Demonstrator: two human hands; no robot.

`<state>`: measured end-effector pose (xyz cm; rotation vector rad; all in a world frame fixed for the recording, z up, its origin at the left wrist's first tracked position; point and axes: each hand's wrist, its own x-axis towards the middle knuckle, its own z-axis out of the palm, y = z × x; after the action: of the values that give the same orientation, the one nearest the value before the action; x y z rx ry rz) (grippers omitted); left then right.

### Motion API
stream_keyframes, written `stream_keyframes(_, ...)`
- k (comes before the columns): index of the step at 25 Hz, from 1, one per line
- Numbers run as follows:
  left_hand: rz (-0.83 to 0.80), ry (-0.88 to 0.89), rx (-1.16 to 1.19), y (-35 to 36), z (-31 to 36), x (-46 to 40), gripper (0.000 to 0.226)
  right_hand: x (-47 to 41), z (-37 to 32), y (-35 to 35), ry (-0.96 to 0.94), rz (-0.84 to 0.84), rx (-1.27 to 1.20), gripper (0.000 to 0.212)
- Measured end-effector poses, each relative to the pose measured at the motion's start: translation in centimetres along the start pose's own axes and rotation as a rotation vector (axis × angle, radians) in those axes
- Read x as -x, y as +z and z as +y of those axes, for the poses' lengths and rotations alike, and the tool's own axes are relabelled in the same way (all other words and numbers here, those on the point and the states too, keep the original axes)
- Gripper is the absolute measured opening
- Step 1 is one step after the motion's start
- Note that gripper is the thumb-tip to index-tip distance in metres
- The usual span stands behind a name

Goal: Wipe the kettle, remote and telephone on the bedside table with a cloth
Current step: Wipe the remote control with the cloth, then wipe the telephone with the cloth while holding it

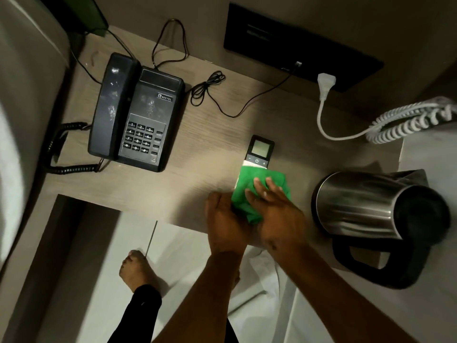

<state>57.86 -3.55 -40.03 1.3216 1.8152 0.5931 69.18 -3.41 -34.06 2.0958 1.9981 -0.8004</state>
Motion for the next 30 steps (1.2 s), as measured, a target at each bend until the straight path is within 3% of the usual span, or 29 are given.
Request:
stream_keyframes(1,-0.004,0.028,-0.033,0.1,-0.1,0.3,0.011,-0.7,0.5,-0.3,-0.007,0.019,0.009,0.070)
stream_keyframes(4,-0.036,-0.016,-0.033,0.3,0.1,0.2,0.046,-6.2,1.1,-3.4,0.085,0.126,-0.004,0.055)
stream_keyframes(7,-0.046,-0.049,-0.073,0.3,0.3,-0.2,0.057,-9.5,0.8,-6.2,0.167,0.117,-0.005,0.039)
stream_keyframes(11,-0.059,-0.061,0.087,0.0,0.7,0.0,0.042,-4.0,-1.1,-2.9,0.072,0.077,-0.021,0.054)
stream_keyframes(14,-0.164,-0.023,0.118,-1.2,0.8,-0.4,0.034,-2.0,-1.1,-2.1,0.163,0.099,-0.379,0.057)
stream_keyframes(17,-0.238,0.092,0.045,-5.3,-0.9,-0.1,0.068,-2.6,-1.5,-4.1,0.334,0.357,-0.611,0.052)
stream_keyframes(20,0.015,0.162,-0.125,-11.3,-3.9,-1.9,0.097,-4.2,-5.1,-5.4,0.244,0.437,-0.730,0.064)
stream_keyframes(22,0.195,0.055,-0.181,-14.9,-4.9,-4.9,0.125,-6.0,-9.0,-5.7,0.085,0.454,-0.609,0.069)
stream_keyframes(25,0.208,0.018,-0.249,-16.9,-4.5,-10.5,0.151,-9.7,-14.4,-5.5,-0.066,0.496,-0.302,0.068)
stream_keyframes(30,0.207,0.052,-0.217,-15.9,-5.5,-13.9,0.149,-14.8,-17.8,-4.5,-0.167,0.333,0.018,0.063)
